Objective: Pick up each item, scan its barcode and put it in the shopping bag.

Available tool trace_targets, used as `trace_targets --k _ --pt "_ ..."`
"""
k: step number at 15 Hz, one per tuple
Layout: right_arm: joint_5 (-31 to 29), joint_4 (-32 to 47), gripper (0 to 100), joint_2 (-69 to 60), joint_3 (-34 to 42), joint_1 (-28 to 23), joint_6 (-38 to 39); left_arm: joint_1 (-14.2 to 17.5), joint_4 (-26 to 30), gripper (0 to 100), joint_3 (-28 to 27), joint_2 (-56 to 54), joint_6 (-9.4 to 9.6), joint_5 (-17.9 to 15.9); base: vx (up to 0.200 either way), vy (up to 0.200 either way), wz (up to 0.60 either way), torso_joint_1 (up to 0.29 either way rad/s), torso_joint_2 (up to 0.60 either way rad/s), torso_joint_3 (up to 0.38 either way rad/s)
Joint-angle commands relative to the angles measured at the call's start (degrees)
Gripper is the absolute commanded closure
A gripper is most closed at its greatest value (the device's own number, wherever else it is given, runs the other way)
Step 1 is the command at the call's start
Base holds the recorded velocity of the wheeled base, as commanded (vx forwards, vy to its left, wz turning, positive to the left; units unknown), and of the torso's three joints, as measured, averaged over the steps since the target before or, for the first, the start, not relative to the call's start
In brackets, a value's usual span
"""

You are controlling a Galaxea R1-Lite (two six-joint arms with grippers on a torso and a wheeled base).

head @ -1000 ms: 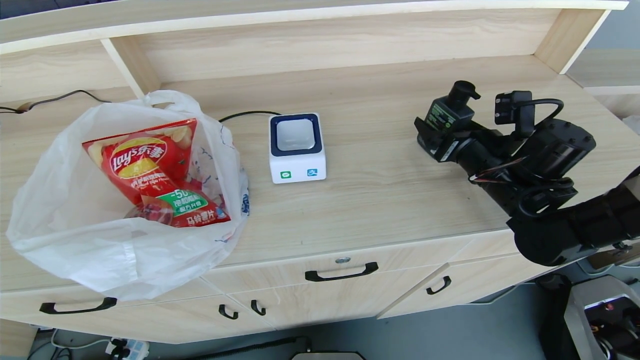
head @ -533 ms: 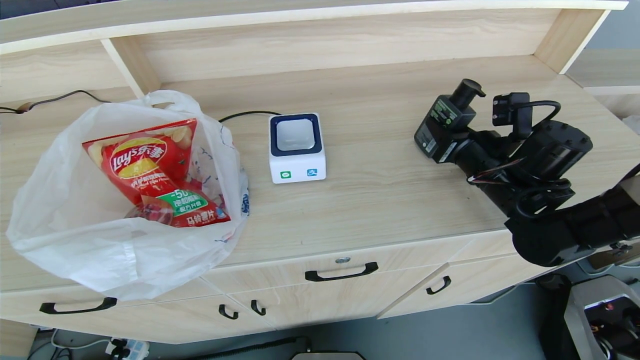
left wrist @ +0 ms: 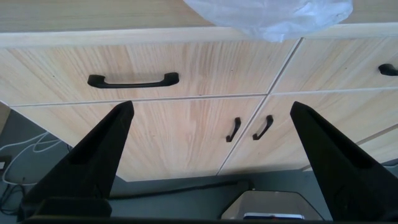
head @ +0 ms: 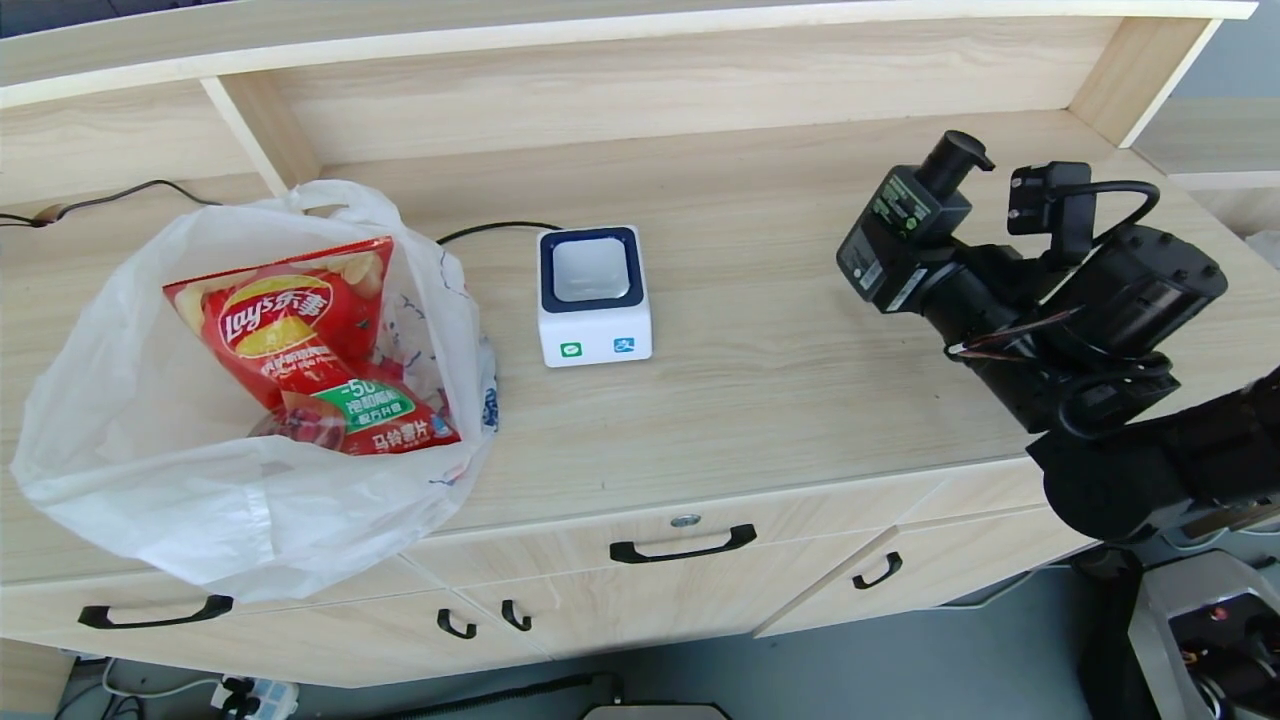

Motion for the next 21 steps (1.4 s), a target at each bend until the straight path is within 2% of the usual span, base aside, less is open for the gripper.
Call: trace_targets --k 1,2,3,4,6,11,12,14,17,21 --pt "-4.30 -0.11 100 -8.24 5.19 8.57 0.52 0.00 -0.02 0 0.00 -0.02 0.06 0.01 0.000 0.000 0.00 0.000 0.00 0.000" --pt "-7.64 -0.02 100 -10.78 8.44 14.55 1.58 0.00 -0.02 0 0.00 -0.02 0.15 0.01 0.000 0.000 0.00 0.000 0.00 0.000" --pt "-9.40 0.07 100 -11.93 10.03 18.15 1.93 0.00 -0.02 0 0.00 -0.02 0.15 0.01 0.000 0.000 0.00 0.000 0.00 0.000" --pt "-14.32 1.12 100 -14.04 11.35 27.38 4.04 0.00 -0.02 0 0.00 -0.02 0.15 0.01 0.000 0.000 0.00 0.000 0.00 0.000" --pt "-17.57 1.12 100 -14.56 11.43 33.62 7.03 0.00 -0.02 0 0.00 -0.02 0.06 0.01 0.000 0.000 0.00 0.000 0.00 0.000" --pt "-12.12 4.46 100 -15.79 6.60 34.76 18.63 0.00 0.07 0 0.00 -0.02 0.15 0.01 0.000 0.000 0.00 0.000 0.00 0.000" --pt "-10.63 5.08 100 -16.94 5.63 37.13 20.65 0.00 0.07 0 0.00 -0.02 0.15 0.01 0.000 0.000 0.00 0.000 0.00 0.000" --pt "-8.08 9.30 100 -20.36 5.81 40.39 22.32 0.00 0.07 0 0.00 -0.02 0.06 0.01 0.000 0.000 0.00 0.000 0.00 0.000" --pt "-7.64 14.22 100 -24.41 5.54 45.22 23.29 0.00 0.07 0 0.00 -0.02 0.15 0.01 0.000 0.000 0.00 0.000 0.00 0.000" --pt "-7.90 19.49 100 -28.19 5.37 46.71 26.80 0.00 -0.02 0 0.00 -0.02 0.24 0.01 0.000 0.000 0.00 0.000 0.00 0.000"
